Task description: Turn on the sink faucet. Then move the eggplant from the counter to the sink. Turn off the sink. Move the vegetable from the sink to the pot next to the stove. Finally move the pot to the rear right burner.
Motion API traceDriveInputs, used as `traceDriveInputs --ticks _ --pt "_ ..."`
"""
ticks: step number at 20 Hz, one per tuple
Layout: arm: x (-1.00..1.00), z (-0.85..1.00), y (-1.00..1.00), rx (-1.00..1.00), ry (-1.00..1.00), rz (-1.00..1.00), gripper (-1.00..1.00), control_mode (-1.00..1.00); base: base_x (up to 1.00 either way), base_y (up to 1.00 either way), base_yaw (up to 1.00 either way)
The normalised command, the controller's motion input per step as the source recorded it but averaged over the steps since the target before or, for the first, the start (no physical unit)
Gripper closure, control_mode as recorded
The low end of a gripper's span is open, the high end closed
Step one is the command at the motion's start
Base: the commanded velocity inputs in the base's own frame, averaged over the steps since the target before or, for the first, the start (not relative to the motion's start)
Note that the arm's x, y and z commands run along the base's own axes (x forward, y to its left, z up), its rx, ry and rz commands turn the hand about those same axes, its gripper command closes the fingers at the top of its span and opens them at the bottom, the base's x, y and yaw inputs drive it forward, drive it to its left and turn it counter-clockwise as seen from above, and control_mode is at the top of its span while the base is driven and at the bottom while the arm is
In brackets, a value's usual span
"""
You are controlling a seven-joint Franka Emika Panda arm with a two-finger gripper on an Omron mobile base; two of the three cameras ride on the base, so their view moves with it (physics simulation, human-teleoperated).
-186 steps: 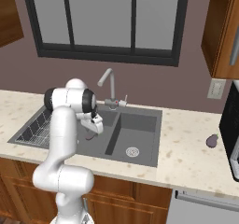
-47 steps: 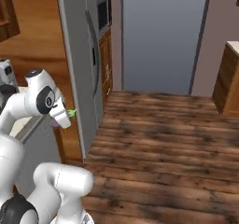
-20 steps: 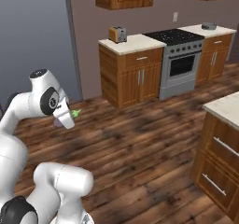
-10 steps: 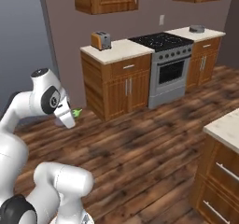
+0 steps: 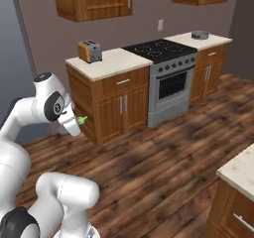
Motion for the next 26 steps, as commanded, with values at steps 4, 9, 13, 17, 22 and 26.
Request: traceDriveInputs --ticks 4,9,13,17,22,26 --pt "0.0 0.0 0.0 0.0 0.0 0.0 1.0 1.0 1.0 0.0 -0.12" --pt "0.0 0.0 0.0 0.0 0.0 0.0 1.0 1.0 1.0 0.0 -0.1" --pt "0.0 0.0 0.0 0.0 0.0 0.0 1.0 1.0 1.0 0.0 -0.07" --pt "0.0 0.0 0.0 0.0 0.0 0.0 1.0 1.0 1.0 0.0 -0.05" --pt "0.0 0.0 0.0 0.0 0.0 0.0 1.0 1.0 1.0 0.02 -0.03" --pt "0.0 0.0 0.0 0.0 0.0 0.0 1.0 1.0 1.0 0.0 -0.02"
